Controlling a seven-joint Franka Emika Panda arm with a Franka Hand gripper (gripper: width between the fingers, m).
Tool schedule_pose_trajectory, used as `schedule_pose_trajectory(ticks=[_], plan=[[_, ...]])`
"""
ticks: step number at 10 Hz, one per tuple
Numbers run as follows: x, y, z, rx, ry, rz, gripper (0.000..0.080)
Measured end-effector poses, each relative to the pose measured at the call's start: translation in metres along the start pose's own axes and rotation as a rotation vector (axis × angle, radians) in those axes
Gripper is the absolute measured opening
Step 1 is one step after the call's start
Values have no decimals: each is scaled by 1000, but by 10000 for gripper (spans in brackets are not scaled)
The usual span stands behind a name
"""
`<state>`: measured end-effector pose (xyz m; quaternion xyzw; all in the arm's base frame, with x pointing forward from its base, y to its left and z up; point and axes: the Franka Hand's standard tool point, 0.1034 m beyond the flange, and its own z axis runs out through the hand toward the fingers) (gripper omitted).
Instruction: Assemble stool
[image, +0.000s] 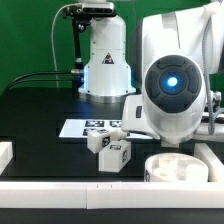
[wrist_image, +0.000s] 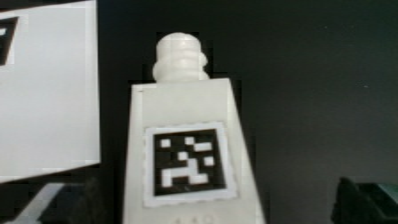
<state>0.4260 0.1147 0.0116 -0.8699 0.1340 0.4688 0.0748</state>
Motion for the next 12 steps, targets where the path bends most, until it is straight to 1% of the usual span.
schedule_pose_trajectory(ticks=[1,2,3,4,5,7,8,9,10,11,12], plan=[[1,0,1,-1,-2,12,648],[1,0,1,-2,-1,11,624],[1,0,1,-2,-2,11,624],[1,0,1,-2,-2,11,448],[1,0,1,-2,-2,11,333],[1,0,0,-4,1,10,333],[-5,0,-9,-5,18,-3,333],[-13,2,-26,6,41,-37,333],[-26,5,-55,26,97,-72,333],[-37,5,-80,42,155,-92,333],[-37,0,-88,48,207,-96,333]])
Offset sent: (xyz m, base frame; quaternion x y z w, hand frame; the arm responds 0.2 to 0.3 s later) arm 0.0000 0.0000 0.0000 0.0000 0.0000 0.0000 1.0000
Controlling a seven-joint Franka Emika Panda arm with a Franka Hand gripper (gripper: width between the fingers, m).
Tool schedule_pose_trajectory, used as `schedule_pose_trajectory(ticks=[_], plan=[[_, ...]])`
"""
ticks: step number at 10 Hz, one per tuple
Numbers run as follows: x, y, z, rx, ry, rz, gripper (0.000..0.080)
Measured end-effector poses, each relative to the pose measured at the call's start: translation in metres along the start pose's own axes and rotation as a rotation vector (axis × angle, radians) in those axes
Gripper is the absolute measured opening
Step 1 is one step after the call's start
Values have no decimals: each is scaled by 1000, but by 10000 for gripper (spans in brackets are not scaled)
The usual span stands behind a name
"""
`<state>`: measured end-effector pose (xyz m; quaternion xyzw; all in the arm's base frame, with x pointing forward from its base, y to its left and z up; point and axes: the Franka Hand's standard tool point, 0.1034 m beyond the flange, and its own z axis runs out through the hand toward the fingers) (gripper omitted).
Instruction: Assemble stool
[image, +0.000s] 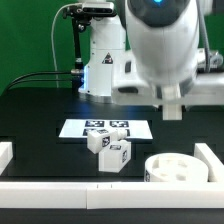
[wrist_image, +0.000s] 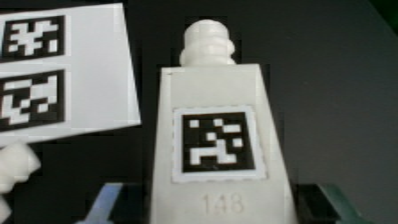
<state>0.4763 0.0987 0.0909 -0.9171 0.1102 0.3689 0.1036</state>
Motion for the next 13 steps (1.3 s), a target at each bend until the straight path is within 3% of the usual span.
schedule_pose_trajectory(ticks=[2,4,5,7,8,11,13], plan=[[2,-1,3,4,111,4,333],[9,-4,-5,13,260,-4,334],[11,-4,-14,21,290,-5,334],[18,-6,-60,17,411,-82,334],[24,-7,-75,27,483,-84,334],[31,-9,-76,29,676,-90,334],[33,3,-82,-15,759,-160,334]])
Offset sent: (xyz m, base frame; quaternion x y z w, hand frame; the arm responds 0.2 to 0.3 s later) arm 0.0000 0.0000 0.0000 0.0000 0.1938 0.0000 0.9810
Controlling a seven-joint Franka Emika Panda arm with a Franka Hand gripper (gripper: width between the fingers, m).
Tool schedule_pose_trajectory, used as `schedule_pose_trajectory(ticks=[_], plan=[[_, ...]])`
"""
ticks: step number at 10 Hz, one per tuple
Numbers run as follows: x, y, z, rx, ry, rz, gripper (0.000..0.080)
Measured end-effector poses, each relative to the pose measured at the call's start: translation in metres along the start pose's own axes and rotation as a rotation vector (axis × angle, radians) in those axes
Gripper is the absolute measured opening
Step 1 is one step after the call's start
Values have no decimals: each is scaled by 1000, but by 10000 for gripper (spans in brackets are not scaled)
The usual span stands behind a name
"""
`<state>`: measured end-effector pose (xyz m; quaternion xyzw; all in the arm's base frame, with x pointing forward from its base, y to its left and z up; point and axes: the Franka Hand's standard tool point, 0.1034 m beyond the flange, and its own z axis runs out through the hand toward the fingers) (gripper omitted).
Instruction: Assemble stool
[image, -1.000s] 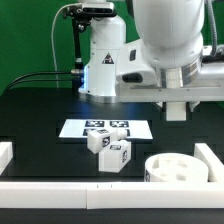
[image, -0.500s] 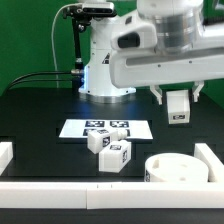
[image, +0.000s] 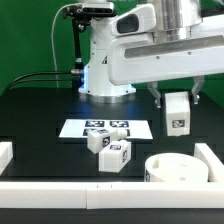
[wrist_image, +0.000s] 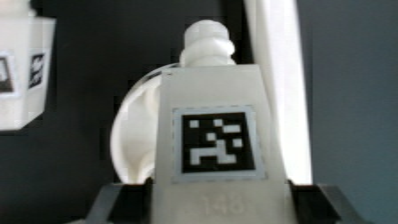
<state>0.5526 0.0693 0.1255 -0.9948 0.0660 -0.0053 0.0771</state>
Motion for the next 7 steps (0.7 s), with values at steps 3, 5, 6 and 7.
schedule_pose_trajectory(ticks=[3,5,6,7], plan=[[26,-14,-22,-30,190,-69,334],[25,-10,-19,-35,304,-77,334],[26,-10,-18,-38,393,-86,334],[25,-10,-7,-44,458,-97,334]])
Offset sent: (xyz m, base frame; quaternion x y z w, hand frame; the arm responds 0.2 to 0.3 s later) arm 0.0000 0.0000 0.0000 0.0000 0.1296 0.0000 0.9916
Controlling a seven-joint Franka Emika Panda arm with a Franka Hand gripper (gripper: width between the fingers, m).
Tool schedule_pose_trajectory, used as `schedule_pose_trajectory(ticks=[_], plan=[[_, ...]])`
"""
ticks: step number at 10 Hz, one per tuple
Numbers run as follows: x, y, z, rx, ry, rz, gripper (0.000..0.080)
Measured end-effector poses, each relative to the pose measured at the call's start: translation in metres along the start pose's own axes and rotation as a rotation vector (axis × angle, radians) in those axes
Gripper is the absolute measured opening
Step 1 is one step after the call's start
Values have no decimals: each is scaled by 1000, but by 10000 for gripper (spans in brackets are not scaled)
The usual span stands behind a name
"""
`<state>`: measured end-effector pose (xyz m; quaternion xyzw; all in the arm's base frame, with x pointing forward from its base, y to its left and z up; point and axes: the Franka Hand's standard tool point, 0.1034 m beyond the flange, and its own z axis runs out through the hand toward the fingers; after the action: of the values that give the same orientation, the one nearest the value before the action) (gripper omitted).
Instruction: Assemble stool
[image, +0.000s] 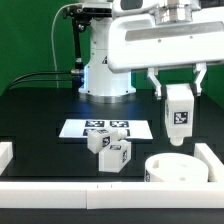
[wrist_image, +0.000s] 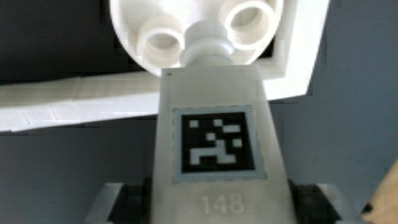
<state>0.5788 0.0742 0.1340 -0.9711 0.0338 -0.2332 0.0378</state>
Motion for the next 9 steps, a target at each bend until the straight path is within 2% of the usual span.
schedule_pose_trajectory(ticks=[1,2,3,4,7,9], plan=[[0,1,7,-6,45,-15,334],[6,6,10,-18,142,-46,334],[2,5,16,-24,168,-68,334],[-4,4,20,-23,129,-66,334],[-6,6,21,-25,126,-66,334],[-6,14,23,-33,119,-65,334]])
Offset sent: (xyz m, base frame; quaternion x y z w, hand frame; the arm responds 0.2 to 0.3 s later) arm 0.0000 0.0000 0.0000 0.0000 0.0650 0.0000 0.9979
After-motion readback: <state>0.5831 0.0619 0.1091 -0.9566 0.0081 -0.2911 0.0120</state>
